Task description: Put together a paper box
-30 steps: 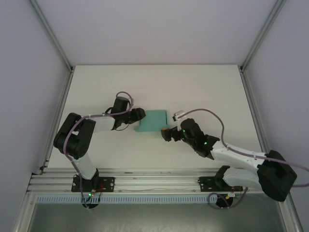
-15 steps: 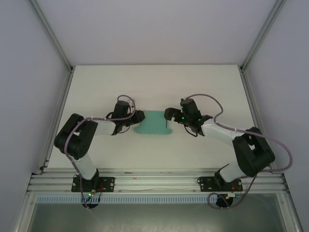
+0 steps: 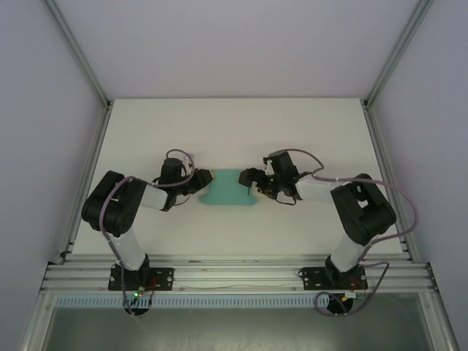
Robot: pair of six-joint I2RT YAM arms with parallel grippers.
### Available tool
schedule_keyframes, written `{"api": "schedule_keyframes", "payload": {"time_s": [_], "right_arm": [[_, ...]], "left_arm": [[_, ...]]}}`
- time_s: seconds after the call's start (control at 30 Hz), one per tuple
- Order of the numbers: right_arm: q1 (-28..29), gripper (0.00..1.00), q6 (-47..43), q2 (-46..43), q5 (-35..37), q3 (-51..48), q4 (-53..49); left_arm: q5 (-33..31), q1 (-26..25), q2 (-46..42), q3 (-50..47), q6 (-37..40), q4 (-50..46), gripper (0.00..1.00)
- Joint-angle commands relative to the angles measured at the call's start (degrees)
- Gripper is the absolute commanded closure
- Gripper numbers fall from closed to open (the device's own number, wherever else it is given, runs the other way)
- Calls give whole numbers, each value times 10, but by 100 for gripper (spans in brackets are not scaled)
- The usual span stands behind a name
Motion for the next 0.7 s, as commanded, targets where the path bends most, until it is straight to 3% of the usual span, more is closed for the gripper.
{"api": "schedule_keyframes", "payload": {"time_s": [0.0, 0.1, 0.3, 0.4, 0.47, 0.53, 0.57, 0.63, 0.67], "right_arm": [[-2, 6, 53, 33, -66, 15, 69], [-2, 11, 75, 55, -98, 26, 105], [-2, 33, 91, 70, -140, 48, 140], [-2, 45, 96, 54, -146, 44, 149], [-3, 57, 96, 39, -138, 44, 133], [-3, 60, 100, 24, -129, 45, 118], [-4, 60, 104, 15, -124, 47, 108], [-9, 58, 117, -1, -111, 49, 86], [-13, 58, 127, -11, -103, 52, 64]], "left_arm": [[9, 6, 27, -23, -19, -36, 90], [17, 11, 28, -27, -18, -25, 90], [16, 11, 29, -21, -4, -30, 90], [11, 11, 18, -18, 7, -26, 81], [8, 11, 2, -10, 20, -25, 70], [2, 11, -25, 4, 39, -31, 52], [1, 10, -43, 10, 53, -32, 41], [-23, 10, -93, 17, 87, -47, 1], [-33, 10, -126, 23, 119, -67, 0]]}}
